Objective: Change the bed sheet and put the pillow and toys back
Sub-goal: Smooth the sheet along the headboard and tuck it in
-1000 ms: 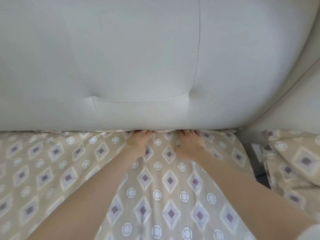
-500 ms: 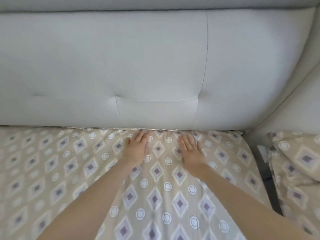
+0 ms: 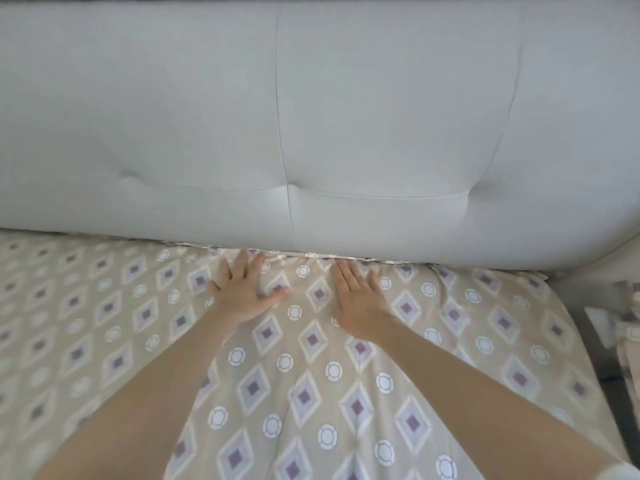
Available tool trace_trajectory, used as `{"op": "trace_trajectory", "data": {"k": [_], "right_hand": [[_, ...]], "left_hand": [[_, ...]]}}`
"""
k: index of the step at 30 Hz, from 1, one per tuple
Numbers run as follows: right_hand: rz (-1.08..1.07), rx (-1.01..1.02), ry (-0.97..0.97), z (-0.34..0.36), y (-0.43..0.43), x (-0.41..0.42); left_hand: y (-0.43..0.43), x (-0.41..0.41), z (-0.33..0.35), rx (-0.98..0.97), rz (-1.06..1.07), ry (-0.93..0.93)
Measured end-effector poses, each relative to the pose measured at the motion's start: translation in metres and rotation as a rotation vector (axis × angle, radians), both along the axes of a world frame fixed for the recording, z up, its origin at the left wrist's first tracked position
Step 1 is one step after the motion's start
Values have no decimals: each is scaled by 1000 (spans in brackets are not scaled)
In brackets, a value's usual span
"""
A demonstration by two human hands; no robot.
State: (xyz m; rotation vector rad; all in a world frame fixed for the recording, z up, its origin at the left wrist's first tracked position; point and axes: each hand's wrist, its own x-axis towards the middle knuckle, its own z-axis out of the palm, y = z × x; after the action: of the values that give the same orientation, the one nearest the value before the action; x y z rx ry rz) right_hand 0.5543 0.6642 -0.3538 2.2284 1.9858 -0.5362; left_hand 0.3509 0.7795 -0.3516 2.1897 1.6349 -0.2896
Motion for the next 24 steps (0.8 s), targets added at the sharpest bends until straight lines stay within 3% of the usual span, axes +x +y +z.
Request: {"op": "trace_trajectory", "data": {"k": [4, 9, 13, 16, 19, 24], "right_hand": [[-19, -41, 101, 5, 30, 3], [-35, -53, 94, 11, 46, 12], [8, -108, -9, 15, 65, 8], [-52, -143, 63, 13, 65, 8], [-59, -52, 122, 9, 46, 13], [-50, 123, 90, -7, -7, 34]], "left_hand": [[17, -1, -4, 2, -38, 39], [36, 11, 8, 111, -206, 226], [42, 15, 14, 33, -203, 293], [43, 20, 17, 37, -170, 361], [33, 31, 16, 53, -164, 424], [11, 33, 1, -6, -97, 183]]}}
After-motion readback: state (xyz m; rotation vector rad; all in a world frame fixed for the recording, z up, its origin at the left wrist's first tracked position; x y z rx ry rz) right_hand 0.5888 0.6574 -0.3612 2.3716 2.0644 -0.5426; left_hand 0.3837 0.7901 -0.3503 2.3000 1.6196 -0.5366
